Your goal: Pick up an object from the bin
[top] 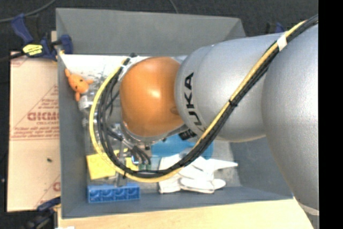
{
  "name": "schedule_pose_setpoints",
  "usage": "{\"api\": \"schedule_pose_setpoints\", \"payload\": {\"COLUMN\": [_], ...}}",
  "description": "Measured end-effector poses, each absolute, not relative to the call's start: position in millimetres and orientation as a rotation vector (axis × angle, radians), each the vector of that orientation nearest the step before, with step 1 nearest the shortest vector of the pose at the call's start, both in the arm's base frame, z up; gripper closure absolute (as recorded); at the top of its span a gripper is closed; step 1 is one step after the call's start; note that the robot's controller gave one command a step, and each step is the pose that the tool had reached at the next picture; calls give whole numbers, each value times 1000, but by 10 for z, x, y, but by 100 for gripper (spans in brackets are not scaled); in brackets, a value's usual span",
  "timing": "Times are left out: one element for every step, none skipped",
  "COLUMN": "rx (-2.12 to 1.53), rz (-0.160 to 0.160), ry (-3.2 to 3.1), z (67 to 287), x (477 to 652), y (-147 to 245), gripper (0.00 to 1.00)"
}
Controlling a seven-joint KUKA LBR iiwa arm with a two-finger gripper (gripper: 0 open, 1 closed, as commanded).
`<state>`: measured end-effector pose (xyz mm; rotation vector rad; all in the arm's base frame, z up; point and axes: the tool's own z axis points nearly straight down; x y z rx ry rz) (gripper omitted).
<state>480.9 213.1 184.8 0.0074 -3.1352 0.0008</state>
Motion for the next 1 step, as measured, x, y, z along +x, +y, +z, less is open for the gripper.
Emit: {"api": "schedule_pose_setpoints", "payload": {"rx": [0], "rz": [-3], "ry": [-3143], "z": [1893], "x": [4831], "y": [2121], "gripper": [0]}}
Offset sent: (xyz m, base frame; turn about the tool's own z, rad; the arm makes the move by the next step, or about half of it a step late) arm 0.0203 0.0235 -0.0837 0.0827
